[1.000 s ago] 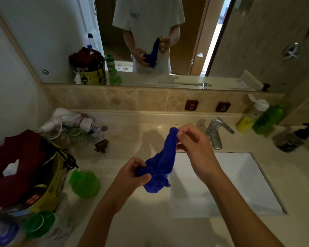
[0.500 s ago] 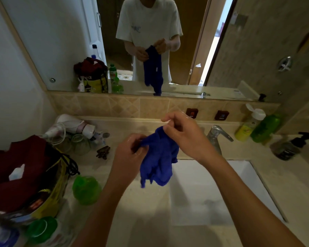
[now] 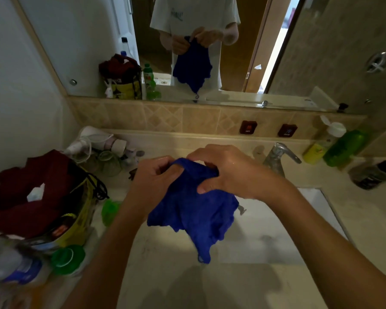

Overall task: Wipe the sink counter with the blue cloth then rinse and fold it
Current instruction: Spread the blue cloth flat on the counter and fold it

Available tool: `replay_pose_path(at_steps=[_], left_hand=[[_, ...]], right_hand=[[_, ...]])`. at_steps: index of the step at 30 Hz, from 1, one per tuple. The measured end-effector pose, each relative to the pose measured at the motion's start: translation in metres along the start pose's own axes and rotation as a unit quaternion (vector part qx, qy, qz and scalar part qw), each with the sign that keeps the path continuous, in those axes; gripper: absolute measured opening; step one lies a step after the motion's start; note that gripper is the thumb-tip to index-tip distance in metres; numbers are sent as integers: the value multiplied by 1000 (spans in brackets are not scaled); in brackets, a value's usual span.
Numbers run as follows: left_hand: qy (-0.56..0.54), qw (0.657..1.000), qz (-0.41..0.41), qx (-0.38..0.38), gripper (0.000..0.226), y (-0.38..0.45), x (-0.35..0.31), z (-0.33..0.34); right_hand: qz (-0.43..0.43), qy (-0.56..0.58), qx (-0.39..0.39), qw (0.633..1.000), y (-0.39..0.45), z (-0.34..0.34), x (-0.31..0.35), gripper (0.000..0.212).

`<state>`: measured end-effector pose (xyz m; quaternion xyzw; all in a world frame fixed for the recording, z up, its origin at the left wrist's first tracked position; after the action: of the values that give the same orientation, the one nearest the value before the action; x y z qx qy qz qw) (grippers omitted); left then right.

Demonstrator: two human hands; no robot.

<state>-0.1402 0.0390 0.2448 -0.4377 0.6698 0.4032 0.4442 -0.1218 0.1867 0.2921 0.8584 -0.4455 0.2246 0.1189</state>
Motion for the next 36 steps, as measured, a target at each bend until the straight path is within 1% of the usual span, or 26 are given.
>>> replay_pose_path(at_steps=[1,2,3,4,6,8,9,11,13,14,16,17,19,21,23,24,25,27,29,31,33,34,36], left_hand=[[11,1000,3,5,37,-2,-1,1],[27,999,8,15,40,-5,0,3],[43,999,8,32,39,-8,3,4],[62,997,4,51,36,-11,9,5],[119,988,-16,94,27,-18,34,8],[171,975,-48,132,13,-27,67,11],[179,972,-60,140,11,-33,82,12],[175,970,-78,150,16,-46,103,12],[194,967,-71,147,29,-59,114,6],[208,966,-67,142,34,-63,117,1],[224,965,-67,121,36,-69,117,-13],[233,965,-61,106,33,-70,114,-22],[256,963,-27,82,27,-68,101,-36],[286,956,5,66,17,-63,89,-47],[325,943,11,72,12,-53,85,-56],[347,934,11,89,13,-46,87,-58],[370,922,8,111,15,-37,89,-58],[407,904,4,133,17,-18,93,-61],[429,896,23,109,17,2,83,-68],[445,892,50,60,15,17,63,-81],[436,897,70,14,14,23,46,-93],[431,899,69,3,14,22,43,-97],[448,892,54,16,13,16,48,-96]], right_hand=[[-26,-10,-35,999,1,1,3,31],[-36,10,-78,996,0,-2,4,21],[-25,59,-118,991,-2,-8,3,19],[-12,107,-153,982,-5,-13,-1,25],[9,161,-200,966,-11,-23,-3,35],[12,186,-226,956,-19,-32,-4,33],[3,197,-233,952,-23,-36,-4,31],[-17,227,-222,948,-32,-40,-7,32],[-24,277,-197,940,-41,-39,-14,36],[-21,300,-189,935,-47,-38,-19,32],[-13,347,-169,923,-60,-37,-32,16],[-9,361,-146,921,-66,-37,-39,19],[16,336,-66,939,-74,-35,-51,29],[63,270,-22,961,-80,-32,-69,24],[117,260,-43,958,-79,-30,-89,7],[133,257,-58,955,-77,-27,-99,3],[153,242,-76,955,-73,-22,-111,11],[197,216,-102,951,-63,-15,-130,19],[208,235,-137,939,-55,-12,-142,20],[204,267,-185,923,-52,-14,-146,18],[193,301,-227,906,-55,-16,-148,17],[185,321,-238,898,-58,-14,-148,17],[175,336,-239,894,-64,0,-152,19]])
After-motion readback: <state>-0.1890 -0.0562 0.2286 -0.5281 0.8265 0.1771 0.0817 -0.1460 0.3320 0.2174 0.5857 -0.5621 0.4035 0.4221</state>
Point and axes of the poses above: each hand's wrist, its own y-axis towards the middle knuckle, its own z-axis out of the palm, x = y × z, the point moved 7 cm from there along y, towards the middle knuckle, and after that the axes turned 6 degrees about x, right-handed, at the moved point
